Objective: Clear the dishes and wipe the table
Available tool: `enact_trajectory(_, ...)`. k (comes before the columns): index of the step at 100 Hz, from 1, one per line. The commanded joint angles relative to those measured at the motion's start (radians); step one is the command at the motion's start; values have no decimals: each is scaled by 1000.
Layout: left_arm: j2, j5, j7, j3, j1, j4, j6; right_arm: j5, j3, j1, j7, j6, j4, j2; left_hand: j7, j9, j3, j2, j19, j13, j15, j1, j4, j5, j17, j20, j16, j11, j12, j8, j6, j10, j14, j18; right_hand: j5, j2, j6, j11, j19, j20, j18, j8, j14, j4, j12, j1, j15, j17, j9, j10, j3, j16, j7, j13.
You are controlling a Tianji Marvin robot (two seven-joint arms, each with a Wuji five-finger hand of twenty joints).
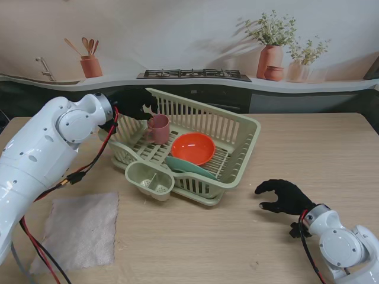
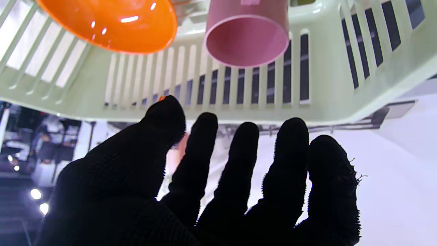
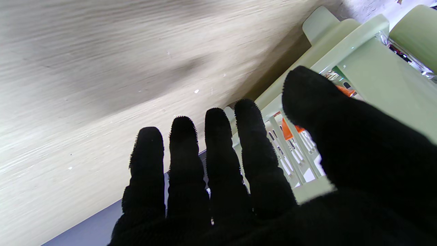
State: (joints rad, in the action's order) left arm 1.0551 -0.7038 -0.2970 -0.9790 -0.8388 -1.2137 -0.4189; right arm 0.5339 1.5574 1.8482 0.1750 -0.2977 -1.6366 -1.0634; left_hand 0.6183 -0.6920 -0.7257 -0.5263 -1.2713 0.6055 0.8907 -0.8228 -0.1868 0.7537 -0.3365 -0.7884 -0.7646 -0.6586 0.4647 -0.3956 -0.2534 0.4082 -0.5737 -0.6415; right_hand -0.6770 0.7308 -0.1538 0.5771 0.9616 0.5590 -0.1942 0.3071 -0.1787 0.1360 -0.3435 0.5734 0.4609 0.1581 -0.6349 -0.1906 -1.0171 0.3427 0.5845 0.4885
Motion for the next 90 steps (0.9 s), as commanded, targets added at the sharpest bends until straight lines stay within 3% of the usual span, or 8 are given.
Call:
enact_trajectory(1, -13, 0, -15, -18, -13, -37, -4, 0, 1, 0, 14, -9, 1, 0, 29, 1, 32, 24, -36, 5, 12, -53, 23, -11, -7, -24, -8, -13, -5, -15, 6, 2, -11, -1, 18, 0, 15, -16, -18, 11, 0, 10, 25, 5, 8, -30, -11, -15, 20, 21, 3, -2, -5, -21)
enact_trajectory(19, -21, -2, -32, -118, -96, -135, -6, 5, 4, 1, 16, -15, 4, 1, 36, -1, 57, 39, -40, 7, 15, -66, 29, -7, -14, -26, -9, -15, -5, -11, 0, 9, -16, -1, 18, 3, 15, -16, -18, 12, 0, 11, 25, 5, 7, -29, -10, -14, 20, 21, 2, -2, -4, -20)
enact_trajectory(55, -33, -14, -28, -314, -268, -301, -68, 13, 10, 3, 15, -20, 4, 2, 39, -8, 98, 64, -48, 16, 20, -89, 38, -3, -25, -28, -9, -16, -5, -8, -1, 12, -19, 2, 18, 3, 15, -16, -18, 12, 3, 11, 26, 6, 7, -29, -11, -14, 21, 20, 2, -2, -4, -21)
enact_trajectory(90, -30, -74, 54, -482, -453, -406, -122, 6, -3, 5, 30, 0, 1, 4, 38, -8, 132, 80, -49, 13, 22, -103, 46, -3, -26, -29, -9, -15, -5, -7, 0, 13, -22, 4, 17, 3, 15, -17, -20, 12, 0, 11, 25, 6, 8, -30, -12, -16, 21, 21, 3, -2, -5, -23)
